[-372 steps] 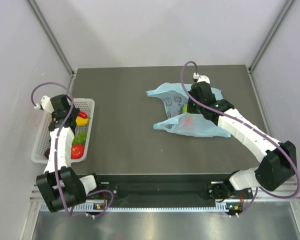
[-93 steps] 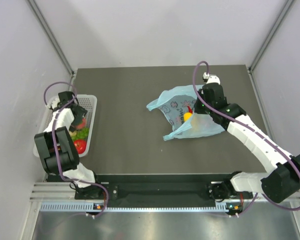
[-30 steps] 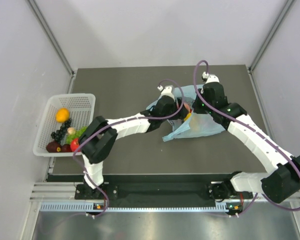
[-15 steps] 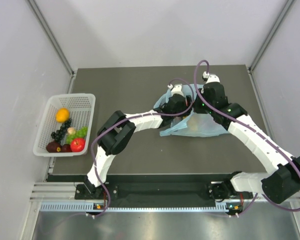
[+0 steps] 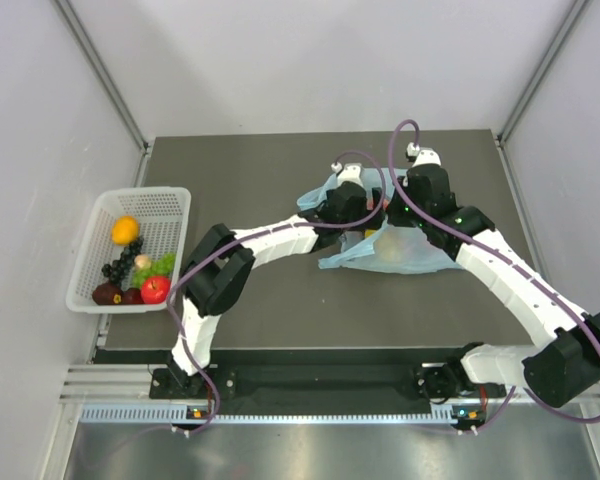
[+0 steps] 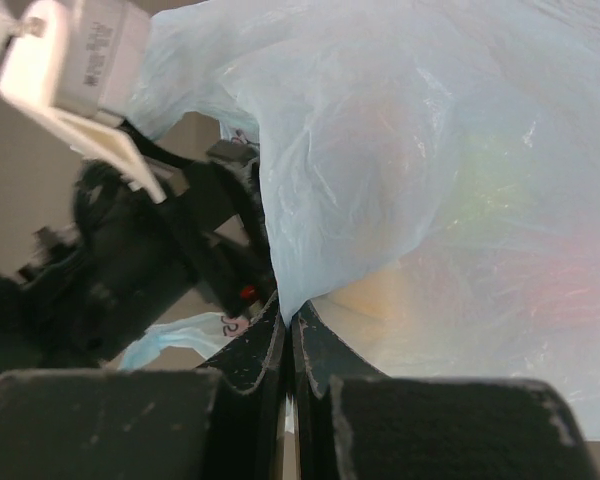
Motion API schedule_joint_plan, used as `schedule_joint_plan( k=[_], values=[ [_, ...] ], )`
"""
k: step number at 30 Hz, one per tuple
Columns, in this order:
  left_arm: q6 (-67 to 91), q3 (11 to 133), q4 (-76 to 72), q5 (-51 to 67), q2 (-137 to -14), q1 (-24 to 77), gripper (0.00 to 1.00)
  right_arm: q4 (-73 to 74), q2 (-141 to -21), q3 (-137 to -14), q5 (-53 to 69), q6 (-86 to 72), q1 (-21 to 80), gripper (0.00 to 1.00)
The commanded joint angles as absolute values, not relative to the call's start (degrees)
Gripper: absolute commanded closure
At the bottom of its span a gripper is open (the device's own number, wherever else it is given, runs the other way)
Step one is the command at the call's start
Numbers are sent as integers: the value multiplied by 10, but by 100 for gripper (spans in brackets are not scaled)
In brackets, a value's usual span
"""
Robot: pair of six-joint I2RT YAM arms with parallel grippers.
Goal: Place the fake fruits into the plastic bag and tie a complex knot
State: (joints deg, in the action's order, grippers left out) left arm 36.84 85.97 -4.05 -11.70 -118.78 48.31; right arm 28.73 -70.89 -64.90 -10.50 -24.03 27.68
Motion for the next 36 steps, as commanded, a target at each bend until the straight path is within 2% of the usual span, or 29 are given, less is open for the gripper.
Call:
schedule_joint_plan(
  k=[1, 5, 11, 15, 23, 26, 28, 36],
  values=[
    [345, 870, 65, -137, -1115, 484, 4, 265, -685, -650, -116, -240, 269, 100],
    [343, 826, 126, -137, -1064, 484, 5, 266, -684, -650, -116, -238, 266, 100],
    [345, 738, 208, -174, -947, 479, 16, 265, -680, -645, -114, -239, 265, 100],
    [345, 706, 261, -174, -852, 433, 23, 263, -681, -642, -112, -236, 264, 100],
    [364, 645, 325, -199, -734, 196, 30, 261, -679, -639, -106, -232, 263, 100],
    [384, 656, 375, -285, -742, 128, 31, 261, -679, -639, -104, -230, 262, 100],
    [397, 670, 408, -318, -751, 79, 28, 261, -680, -639, -101, -229, 263, 100],
    [436, 650, 410, -315, -761, -81, 29, 262, -690, -649, -91, -223, 262, 100]
  ],
)
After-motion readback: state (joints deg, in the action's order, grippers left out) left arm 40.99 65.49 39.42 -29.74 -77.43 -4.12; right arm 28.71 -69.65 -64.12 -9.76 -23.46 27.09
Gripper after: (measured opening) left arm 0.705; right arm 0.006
